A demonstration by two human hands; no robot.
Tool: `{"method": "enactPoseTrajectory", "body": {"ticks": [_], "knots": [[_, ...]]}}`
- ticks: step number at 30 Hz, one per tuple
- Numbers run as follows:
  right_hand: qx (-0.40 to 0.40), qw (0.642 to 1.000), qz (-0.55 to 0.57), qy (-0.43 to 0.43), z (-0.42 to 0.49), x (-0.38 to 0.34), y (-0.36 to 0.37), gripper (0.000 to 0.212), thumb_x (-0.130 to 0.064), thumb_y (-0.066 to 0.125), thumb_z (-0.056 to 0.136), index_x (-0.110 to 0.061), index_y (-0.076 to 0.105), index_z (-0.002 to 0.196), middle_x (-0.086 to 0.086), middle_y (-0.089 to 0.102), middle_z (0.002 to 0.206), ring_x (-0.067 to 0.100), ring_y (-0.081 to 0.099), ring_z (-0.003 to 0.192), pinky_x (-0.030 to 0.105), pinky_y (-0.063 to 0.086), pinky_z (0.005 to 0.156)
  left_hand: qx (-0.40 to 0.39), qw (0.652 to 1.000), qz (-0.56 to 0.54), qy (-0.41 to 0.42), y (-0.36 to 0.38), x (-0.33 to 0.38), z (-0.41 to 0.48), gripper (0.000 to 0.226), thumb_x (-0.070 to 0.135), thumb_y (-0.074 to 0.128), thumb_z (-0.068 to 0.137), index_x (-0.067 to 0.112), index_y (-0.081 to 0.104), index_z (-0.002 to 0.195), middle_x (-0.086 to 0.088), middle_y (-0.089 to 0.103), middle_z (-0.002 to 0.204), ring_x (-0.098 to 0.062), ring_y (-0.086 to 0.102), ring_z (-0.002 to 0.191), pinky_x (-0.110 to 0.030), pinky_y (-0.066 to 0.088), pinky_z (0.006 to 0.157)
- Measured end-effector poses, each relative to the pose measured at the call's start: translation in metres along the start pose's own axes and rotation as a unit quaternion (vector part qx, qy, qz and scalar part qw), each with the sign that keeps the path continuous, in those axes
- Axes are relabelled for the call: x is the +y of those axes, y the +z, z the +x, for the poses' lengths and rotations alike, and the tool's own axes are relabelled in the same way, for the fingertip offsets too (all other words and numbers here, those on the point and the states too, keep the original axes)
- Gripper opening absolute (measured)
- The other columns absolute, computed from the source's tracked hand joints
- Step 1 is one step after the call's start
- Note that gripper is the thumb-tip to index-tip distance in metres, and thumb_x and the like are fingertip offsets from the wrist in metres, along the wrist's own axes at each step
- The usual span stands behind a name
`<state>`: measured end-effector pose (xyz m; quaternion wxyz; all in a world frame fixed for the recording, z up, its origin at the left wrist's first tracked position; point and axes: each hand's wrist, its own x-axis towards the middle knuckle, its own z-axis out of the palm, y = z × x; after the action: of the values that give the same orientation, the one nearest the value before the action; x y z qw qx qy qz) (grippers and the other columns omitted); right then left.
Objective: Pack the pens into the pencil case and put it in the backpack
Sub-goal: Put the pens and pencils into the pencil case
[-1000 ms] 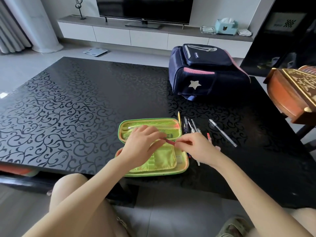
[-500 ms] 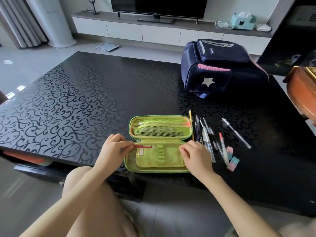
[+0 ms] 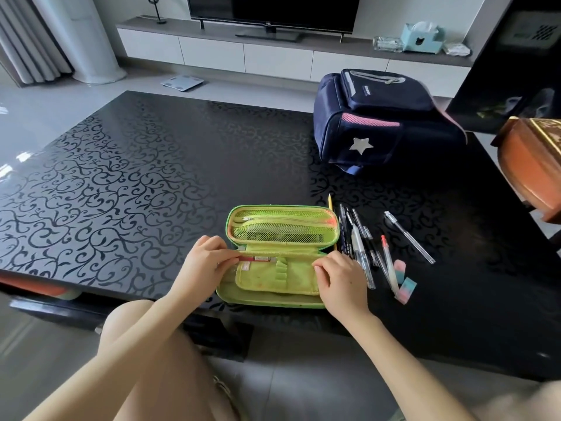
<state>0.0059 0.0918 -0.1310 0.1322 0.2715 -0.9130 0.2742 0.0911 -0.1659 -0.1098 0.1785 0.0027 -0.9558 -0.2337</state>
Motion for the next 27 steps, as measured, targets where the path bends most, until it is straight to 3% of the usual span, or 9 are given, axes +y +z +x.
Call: {"method": "enactPoseTrajectory", "body": {"ticks": [8,13,17,27], "knots": [[-0.006,1.0,0.017,0.007,-0.002,0.003,0.0,0.011,-0.001,0.068,0.077,-0.012,0.07,0.08,-0.001,0.063,0.075,0.02,0.059,0.065,0.025,0.037,0.063,-0.014,0.999,0.017,0.023,0.0,-0.009,0.011,0.017,0.012,0.065,0.08,0.017,0.075,0.092,-0.001,0.056,0.074,-0.018,0.042,0.075,-0.029,0.042,0.066],[-0.007,1.0,0.017,0.003,-0.001,0.002,0.001,0.013,0.0,0.068,0.076,-0.011,0.07,0.081,-0.001,0.062,0.075,0.021,0.059,0.066,0.025,0.036,0.064,-0.057,0.996,-0.005,0.073,0.003,-0.001,0.027,0.022,0.026,0.057,0.082,0.015,0.075,0.091,0.0,0.058,0.077,-0.013,0.037,0.077,-0.021,0.04,0.068],[-0.005,1.0,0.012,0.0,-0.001,0.003,0.003,0.014,0.002,0.068,0.075,-0.011,0.07,0.081,0.0,0.062,0.076,0.022,0.059,0.066,0.025,0.035,0.065,-0.071,0.993,-0.014,0.096,0.015,0.008,0.036,0.021,0.025,0.061,0.079,0.014,0.075,0.089,-0.001,0.058,0.072,-0.011,0.038,0.076,-0.028,0.046,0.067],[-0.026,0.997,0.065,0.017,0.001,-0.002,0.006,0.018,-0.009,0.048,0.087,-0.011,0.065,0.092,0.0,0.062,0.089,0.021,0.055,0.074,0.029,0.038,0.071,-0.064,0.993,0.036,0.092,0.033,0.022,0.027,0.025,0.036,0.046,0.087,0.021,0.065,0.09,0.006,0.059,0.08,-0.02,0.05,0.078,-0.037,0.047,0.069]]}}
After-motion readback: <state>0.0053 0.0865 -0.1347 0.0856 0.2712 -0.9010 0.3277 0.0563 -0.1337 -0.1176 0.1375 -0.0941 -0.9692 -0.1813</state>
